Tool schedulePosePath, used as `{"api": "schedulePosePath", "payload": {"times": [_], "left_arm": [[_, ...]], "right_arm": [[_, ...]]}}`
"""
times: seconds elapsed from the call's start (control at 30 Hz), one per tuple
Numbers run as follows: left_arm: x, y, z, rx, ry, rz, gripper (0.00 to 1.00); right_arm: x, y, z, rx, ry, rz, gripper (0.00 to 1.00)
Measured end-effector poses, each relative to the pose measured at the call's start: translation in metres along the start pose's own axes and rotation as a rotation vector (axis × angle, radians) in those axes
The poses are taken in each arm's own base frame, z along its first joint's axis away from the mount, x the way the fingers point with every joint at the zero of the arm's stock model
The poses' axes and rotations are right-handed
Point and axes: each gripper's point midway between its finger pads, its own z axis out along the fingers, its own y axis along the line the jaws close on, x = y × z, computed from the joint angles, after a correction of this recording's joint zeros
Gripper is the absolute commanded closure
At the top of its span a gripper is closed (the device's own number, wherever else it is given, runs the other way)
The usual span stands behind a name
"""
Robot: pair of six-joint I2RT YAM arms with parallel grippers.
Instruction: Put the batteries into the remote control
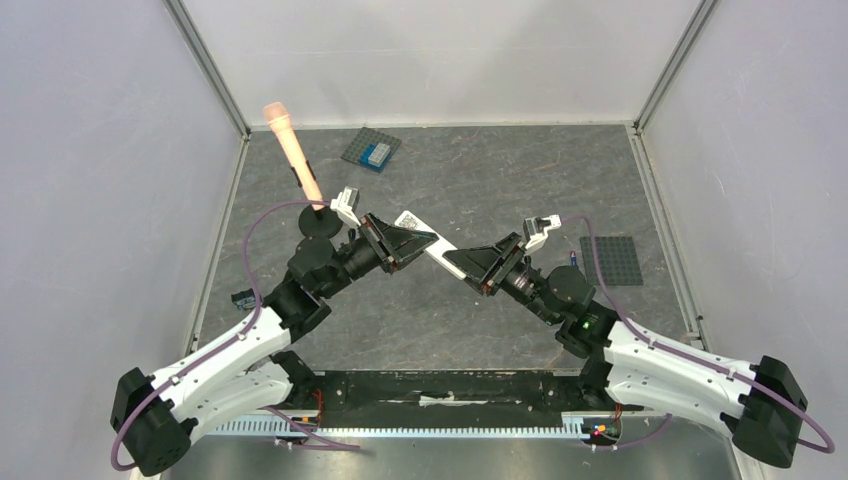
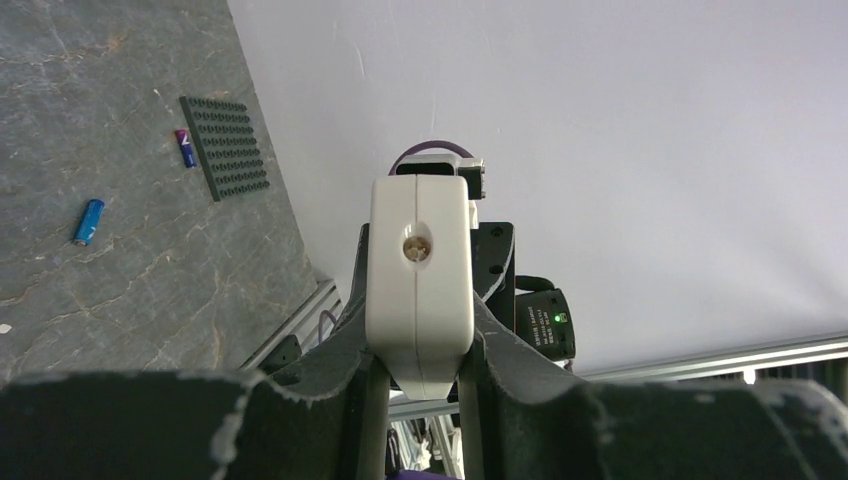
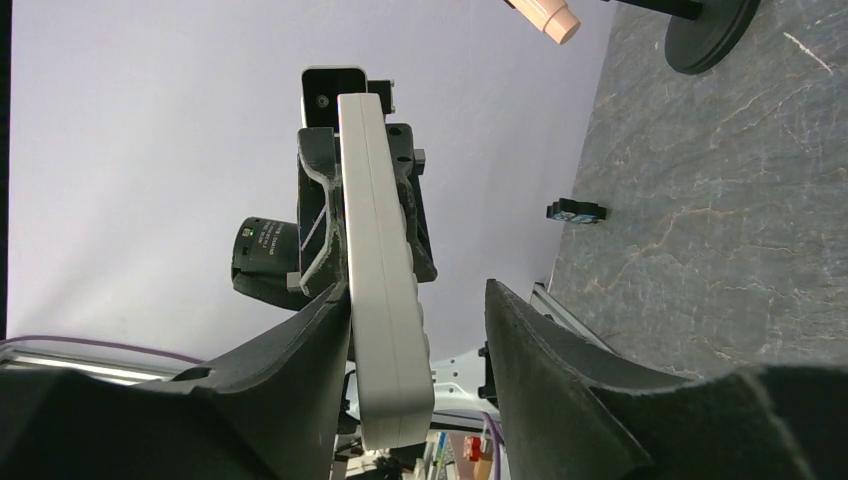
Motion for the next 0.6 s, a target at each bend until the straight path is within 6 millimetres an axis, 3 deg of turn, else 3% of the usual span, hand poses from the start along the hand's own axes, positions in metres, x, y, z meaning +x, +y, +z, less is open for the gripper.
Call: {"api": "schedulePosePath", "payload": {"times": [0.17, 0.6], "left_arm": [[0.000, 0.005, 0.000, -0.011, -0.006, -0.002, 0.98], [0.003, 0.021, -0.001, -0.053, -0.013, -0.034, 0.98]], "right_arm": [[0.001, -0.004, 0.003, 0.003, 0.000, 0.032, 0.48], [0.005, -0.011, -0.004, -0.032, 0.006, 0.083, 0.83]]}}
